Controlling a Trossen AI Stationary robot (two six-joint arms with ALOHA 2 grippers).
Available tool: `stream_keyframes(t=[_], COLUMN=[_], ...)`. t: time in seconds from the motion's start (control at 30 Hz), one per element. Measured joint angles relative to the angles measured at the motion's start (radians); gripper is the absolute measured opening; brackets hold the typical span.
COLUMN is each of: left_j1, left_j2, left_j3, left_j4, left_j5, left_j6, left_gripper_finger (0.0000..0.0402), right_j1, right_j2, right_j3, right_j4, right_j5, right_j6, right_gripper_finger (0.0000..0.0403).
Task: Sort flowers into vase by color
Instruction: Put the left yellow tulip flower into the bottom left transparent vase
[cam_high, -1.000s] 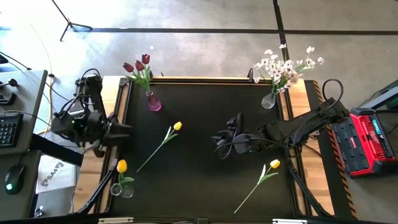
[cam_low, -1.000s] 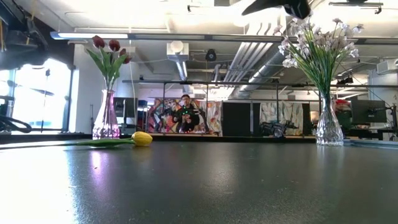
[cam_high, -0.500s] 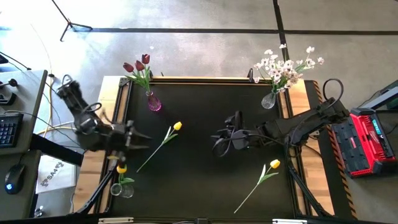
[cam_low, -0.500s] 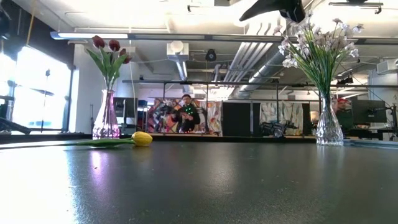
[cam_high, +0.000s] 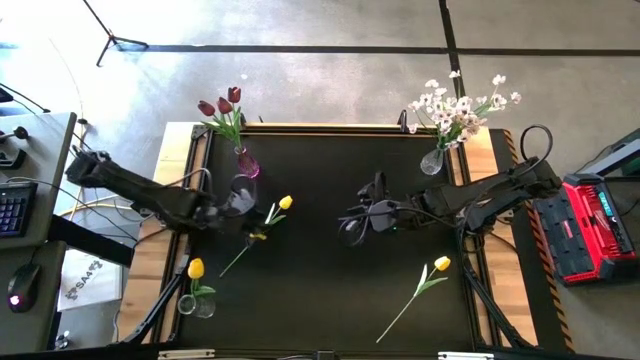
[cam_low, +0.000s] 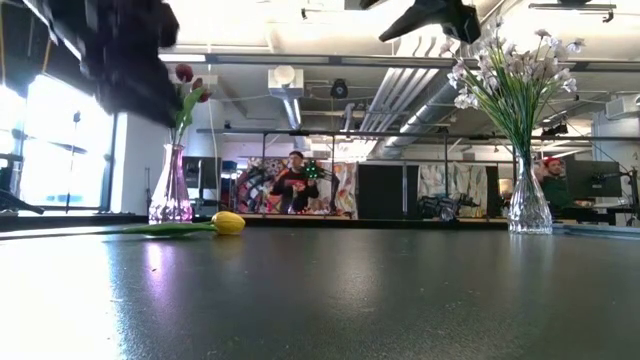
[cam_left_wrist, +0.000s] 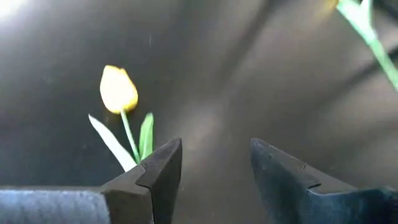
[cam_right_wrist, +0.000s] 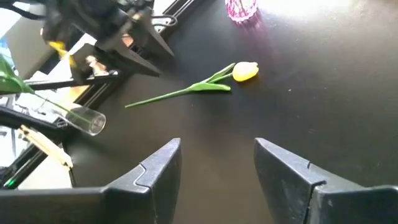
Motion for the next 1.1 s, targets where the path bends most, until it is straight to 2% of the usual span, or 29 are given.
stream_keyframes(t=[0.07,0.3,0.5,0.63,0.77,0.9,1.1], left_j1=[0.018,0.07,0.124,0.148,0.16,0.175,0.191], left_j2=[0.05,0.204,0.335,0.391,0.424,0.445,0.421], left_j3=[-0.008,-0.008,-0.008,-0.008,-0.007,-0.005,-0.008], left_j4=[0.011,-0.03,-0.042,-0.043,-0.046,-0.05,-0.048], left_j5=[0.04,0.06,0.145,0.191,0.191,0.192,0.226], left_j6=[0.003,-0.017,-0.018,-0.019,-0.037,-0.052,-0.041], left_gripper_finger=[0.0176,0.0176,0.0176,0.0176,0.0167,0.0128,0.0019], right_j1=[0.002,0.002,0.002,0.002,0.001,0.001,0.001], right_j2=[0.0,0.0,0.0,0.0,0.0,0.0,0.0], right_j3=[0.0,0.0,0.0,0.0,0.0,0.0,0.0], right_j4=[-0.008,-0.068,-0.108,-0.113,-0.113,-0.114,-0.115], right_j5=[-0.006,-0.009,-0.02,-0.039,-0.052,-0.059,-0.068], right_j6=[0.0,0.0,-0.001,-0.023,-0.032,-0.045,-0.053], right_gripper_finger=[0.0188,0.0188,0.0188,0.0188,0.0188,0.0188,0.0188])
